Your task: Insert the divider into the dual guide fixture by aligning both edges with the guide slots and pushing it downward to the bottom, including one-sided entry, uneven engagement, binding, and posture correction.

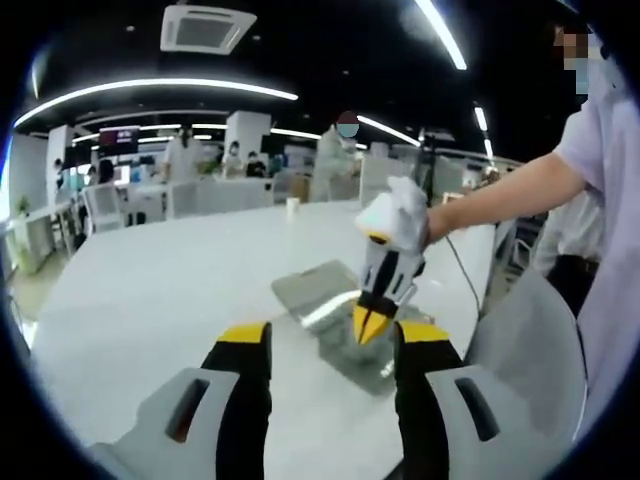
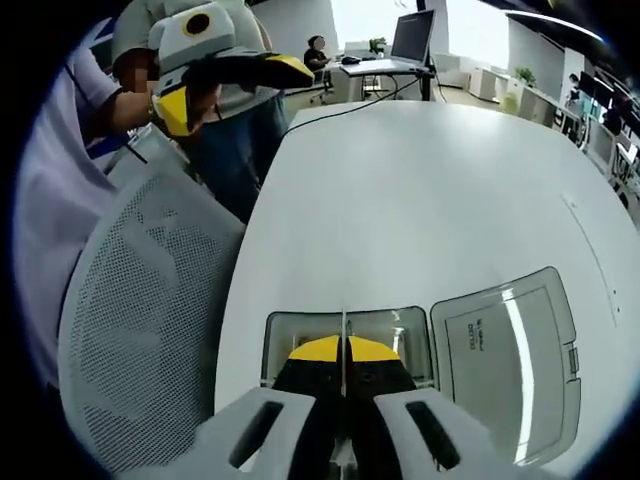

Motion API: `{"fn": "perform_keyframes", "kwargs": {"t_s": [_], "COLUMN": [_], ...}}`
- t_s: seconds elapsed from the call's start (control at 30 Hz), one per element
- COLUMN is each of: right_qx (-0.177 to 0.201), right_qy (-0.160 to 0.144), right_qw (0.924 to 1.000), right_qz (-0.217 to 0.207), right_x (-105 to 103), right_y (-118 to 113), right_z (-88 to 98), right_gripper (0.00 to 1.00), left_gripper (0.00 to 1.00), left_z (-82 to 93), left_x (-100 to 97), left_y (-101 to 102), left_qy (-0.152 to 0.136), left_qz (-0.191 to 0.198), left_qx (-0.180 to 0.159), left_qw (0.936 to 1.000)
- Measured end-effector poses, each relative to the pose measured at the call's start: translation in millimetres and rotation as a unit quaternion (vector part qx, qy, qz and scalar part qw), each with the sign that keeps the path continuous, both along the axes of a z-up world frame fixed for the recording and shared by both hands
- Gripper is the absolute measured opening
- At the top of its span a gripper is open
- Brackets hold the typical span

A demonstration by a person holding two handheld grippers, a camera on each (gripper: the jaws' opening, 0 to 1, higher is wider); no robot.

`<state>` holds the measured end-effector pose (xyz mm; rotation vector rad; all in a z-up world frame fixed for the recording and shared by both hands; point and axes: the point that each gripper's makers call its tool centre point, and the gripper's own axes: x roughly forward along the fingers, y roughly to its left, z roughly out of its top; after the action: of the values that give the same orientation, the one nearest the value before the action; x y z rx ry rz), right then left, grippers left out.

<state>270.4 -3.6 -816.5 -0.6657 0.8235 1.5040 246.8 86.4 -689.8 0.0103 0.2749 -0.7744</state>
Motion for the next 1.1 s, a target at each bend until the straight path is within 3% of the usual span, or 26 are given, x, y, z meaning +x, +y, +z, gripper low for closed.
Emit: {"fn": "perform_keyframes", "kwargs": {"t_s": [0.8,0.93,1.1], "right_qx": [-0.027,0.002,0.014], "right_qy": [-0.007,0.003,0.003], "right_qw": [0.9996,0.9997,0.9997], "right_qz": [0.003,-0.022,-0.022], "right_x": [-2,0,-1], "right_y": [2,-1,-1], "right_z": [-11.3,-1.5,-0.7], "right_gripper": [0.00,0.00,0.00], "left_gripper": [0.47,0.47,0.46], "left_z": [-2.2,-1.2,-2.1], "left_x": [1.5,0.7,1.6], "left_y": [-1,0,0], "left_qy": [0.002,0.003,0.004], "left_qz": [-0.003,-0.002,-0.002], "left_qx": [0.001,0.001,0.002], "left_qw": [1.0000,1.0000,1.0000]}}
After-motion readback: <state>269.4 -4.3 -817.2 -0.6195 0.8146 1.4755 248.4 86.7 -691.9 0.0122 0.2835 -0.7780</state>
